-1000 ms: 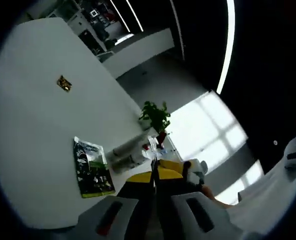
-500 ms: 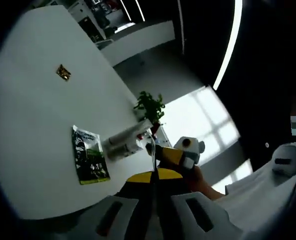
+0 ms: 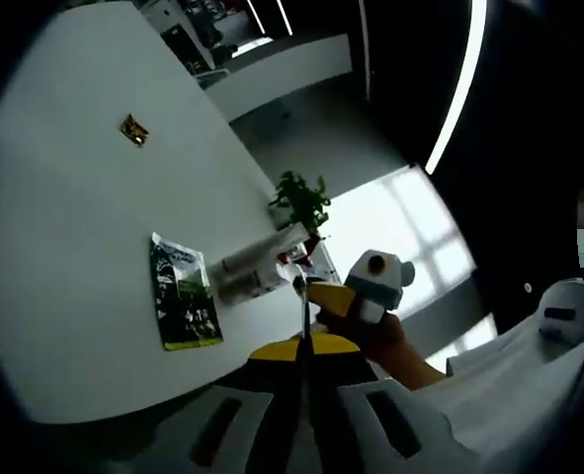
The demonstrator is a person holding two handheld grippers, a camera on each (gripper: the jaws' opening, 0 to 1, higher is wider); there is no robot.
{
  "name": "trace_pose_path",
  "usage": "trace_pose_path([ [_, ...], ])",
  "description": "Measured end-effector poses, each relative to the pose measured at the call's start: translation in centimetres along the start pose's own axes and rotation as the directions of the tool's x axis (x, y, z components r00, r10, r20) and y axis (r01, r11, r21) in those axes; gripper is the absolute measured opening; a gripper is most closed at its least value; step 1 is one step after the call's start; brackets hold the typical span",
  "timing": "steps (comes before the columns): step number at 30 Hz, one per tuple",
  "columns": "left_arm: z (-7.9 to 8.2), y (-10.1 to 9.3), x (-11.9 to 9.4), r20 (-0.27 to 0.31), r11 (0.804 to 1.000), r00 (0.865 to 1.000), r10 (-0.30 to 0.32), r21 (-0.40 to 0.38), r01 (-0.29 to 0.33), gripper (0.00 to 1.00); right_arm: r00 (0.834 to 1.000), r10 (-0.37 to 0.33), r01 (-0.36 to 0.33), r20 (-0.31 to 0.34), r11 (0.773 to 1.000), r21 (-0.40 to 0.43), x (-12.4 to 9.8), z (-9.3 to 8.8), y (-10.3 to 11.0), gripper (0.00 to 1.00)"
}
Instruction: Arrange the skincare products in the storage area until every visible bottle or jar stands upright without overlapping.
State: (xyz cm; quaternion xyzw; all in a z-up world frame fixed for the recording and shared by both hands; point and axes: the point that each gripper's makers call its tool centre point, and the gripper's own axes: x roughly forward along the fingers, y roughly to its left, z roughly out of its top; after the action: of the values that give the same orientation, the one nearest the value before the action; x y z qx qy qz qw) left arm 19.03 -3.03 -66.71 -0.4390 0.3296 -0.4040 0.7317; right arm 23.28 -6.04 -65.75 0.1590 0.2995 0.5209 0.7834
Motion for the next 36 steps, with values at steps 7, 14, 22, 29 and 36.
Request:
trace_pose_path([
  [7,-0.3,1.7,-0.1,-0.029,0.997,0.997,0.070,-0.019,-0.071,0.01,0.996,-0.067,0.062,-0.058,0.995,-0.077,1.0,-0.9,-0.6,0.01],
  [14,-1.0,5.5,0.1,-0.106,0.974,0.969,0.225,0.006,-0.226,0.01,0.983,-0.140,0.125,-0.120,0.984,-0.124,2.3,-2.3,-2.0,0.01],
  [22,-1.5,9.2,0.0,-0.198,0.926,0.906,0.375,0.028,-0.378,0.00,0.951,-0.214,0.179,-0.225,0.970,-0.166,4.4,-4.9,-4.6,0.01],
  [29,-1.6,12.1,0.0,-0.271,0.889,0.850,0.452,0.061,-0.454,0.00,0.920,-0.257,0.203,-0.295,0.958,-0.200,5.8,-7.3,-6.4,0.01],
  [36,-2.5,14.4,0.1,-0.306,0.862,0.818,0.487,0.022,-0.506,0.00,0.894,-0.292,0.215,-0.340,0.945,-0.246,6.9,-8.9,-8.5,0.01],
])
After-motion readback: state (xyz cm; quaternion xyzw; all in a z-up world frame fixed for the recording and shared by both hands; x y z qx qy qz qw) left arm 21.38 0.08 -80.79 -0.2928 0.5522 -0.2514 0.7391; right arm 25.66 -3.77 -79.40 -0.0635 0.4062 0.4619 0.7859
